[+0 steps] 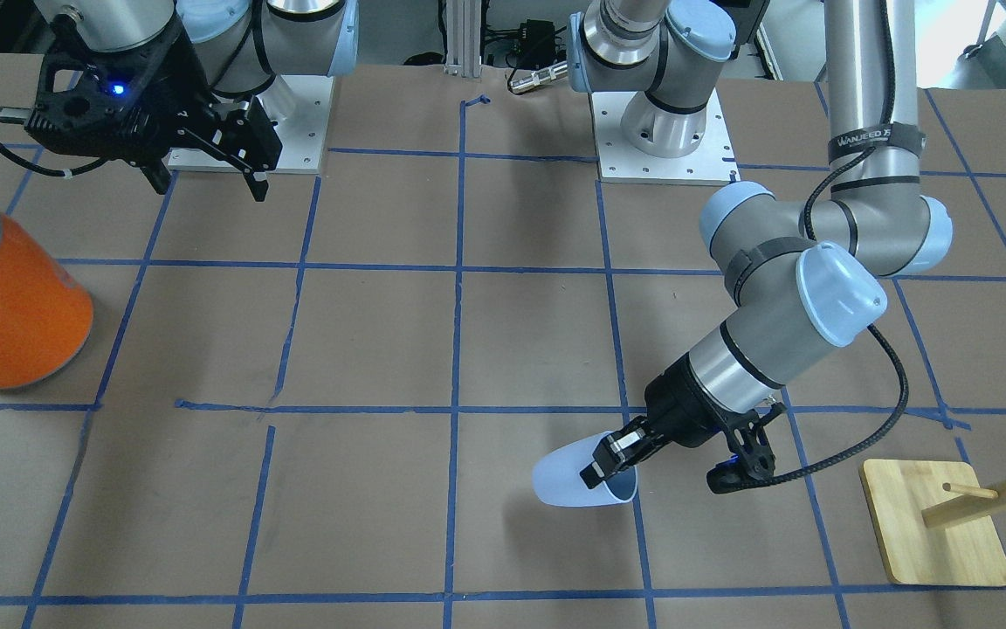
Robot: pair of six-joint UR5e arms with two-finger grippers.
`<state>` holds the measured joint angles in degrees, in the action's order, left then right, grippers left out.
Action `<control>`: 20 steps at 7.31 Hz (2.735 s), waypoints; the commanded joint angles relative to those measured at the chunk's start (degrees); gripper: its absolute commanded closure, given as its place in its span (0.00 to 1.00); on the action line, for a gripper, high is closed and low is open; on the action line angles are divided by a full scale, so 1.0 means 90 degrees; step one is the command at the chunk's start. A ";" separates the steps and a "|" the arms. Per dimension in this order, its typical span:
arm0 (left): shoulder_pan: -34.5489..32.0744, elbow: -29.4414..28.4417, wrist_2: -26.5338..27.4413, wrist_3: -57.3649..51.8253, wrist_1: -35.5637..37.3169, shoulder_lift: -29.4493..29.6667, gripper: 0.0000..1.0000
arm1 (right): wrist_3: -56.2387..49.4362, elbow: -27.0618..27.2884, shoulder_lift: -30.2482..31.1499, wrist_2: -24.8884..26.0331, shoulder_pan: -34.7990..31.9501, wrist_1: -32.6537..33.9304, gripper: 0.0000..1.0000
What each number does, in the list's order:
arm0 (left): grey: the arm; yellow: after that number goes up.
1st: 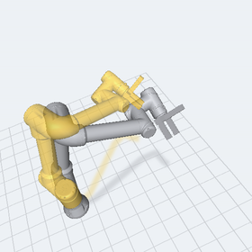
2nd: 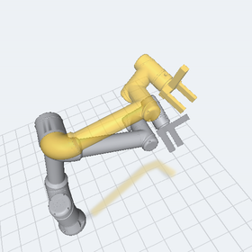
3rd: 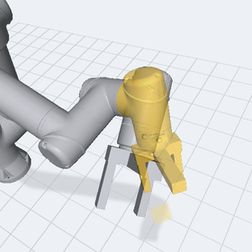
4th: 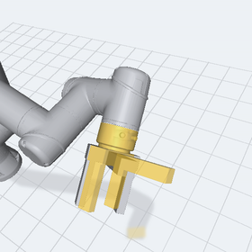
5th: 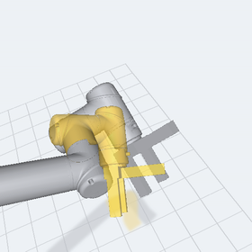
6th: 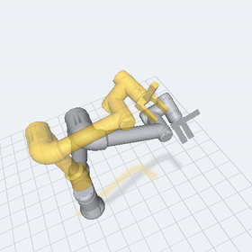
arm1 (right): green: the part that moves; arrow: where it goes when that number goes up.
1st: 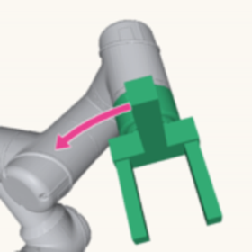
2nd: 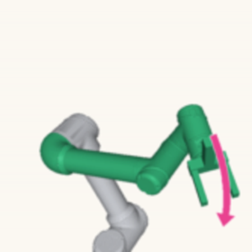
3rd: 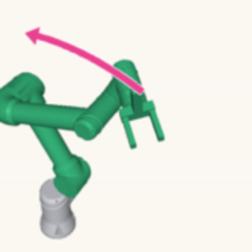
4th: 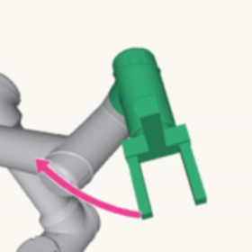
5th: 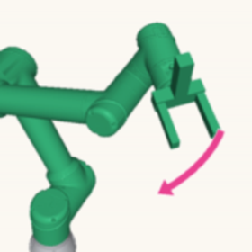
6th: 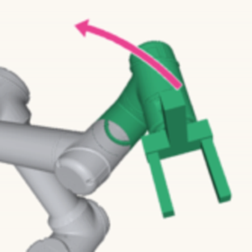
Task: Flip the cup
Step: 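Grip the cup rim with the left gripper and tilt it upright, then lower the upright cup onto the table with the left gripper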
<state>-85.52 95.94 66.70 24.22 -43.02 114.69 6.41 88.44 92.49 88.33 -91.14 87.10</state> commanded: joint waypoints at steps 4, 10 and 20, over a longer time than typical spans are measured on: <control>0.0001 -0.0953 0.2788 -0.3069 -0.1353 0.0312 1.00 | 0.0000 0.0007 0.0007 0.0000 0.0000 0.0000 0.00; 0.0127 -0.1002 0.2882 -0.3589 -0.0973 0.0586 1.00 | 0.0000 0.0007 0.0016 0.0000 0.0000 0.0000 0.00; 0.0118 -0.0699 0.2891 -0.3462 -0.0767 0.0538 0.05 | 0.0000 0.0007 0.0017 0.0010 -0.0029 0.0000 0.00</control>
<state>-84.46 89.55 92.60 -6.93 -49.89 119.97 6.42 88.51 92.64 88.35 -91.40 87.10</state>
